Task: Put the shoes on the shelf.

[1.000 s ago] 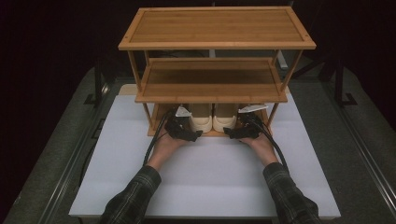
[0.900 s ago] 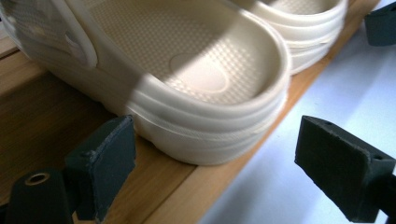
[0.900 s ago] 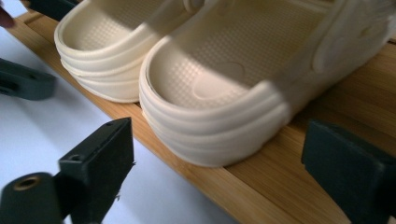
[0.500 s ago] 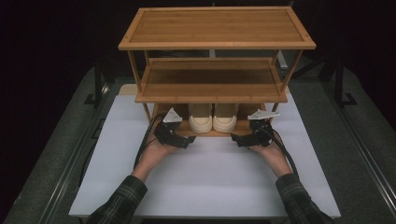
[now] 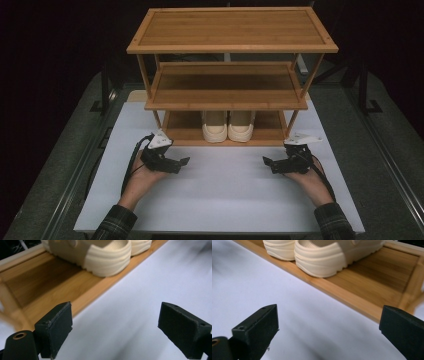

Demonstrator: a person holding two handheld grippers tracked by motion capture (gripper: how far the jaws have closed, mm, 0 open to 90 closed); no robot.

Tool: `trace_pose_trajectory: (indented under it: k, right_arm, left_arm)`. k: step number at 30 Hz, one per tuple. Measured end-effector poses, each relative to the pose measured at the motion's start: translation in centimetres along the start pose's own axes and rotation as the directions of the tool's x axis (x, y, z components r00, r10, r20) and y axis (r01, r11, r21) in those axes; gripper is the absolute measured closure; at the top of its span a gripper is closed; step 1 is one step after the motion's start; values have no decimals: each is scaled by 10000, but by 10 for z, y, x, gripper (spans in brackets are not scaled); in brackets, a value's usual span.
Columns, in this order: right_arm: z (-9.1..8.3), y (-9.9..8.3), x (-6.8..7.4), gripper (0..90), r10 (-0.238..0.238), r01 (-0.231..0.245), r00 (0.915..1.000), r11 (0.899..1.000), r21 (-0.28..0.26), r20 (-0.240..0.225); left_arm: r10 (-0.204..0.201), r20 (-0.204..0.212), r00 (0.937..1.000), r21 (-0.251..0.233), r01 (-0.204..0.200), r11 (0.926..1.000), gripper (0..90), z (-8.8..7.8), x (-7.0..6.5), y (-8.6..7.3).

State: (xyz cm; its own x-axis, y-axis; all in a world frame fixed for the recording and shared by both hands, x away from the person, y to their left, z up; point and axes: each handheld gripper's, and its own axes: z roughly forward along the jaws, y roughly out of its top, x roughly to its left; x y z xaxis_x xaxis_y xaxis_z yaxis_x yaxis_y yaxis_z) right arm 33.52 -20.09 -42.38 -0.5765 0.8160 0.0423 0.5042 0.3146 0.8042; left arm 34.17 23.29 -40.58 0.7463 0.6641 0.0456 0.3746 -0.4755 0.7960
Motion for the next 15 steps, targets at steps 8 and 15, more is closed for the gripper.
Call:
trace_pose_trajectory:
  k: [8,15]
  right_arm:
    - [-25,-20,-5,23,33,-38,9997,9998,195,242]
    - [-47,-45,-9,23,21,-43,9993,9983,588,370]
  left_arm:
    - [12,-355,9994,201,-5,9998,118,-31,0,-25]
    - [-3,-401,9992,626,29,9980,93,-52,-3,-50]
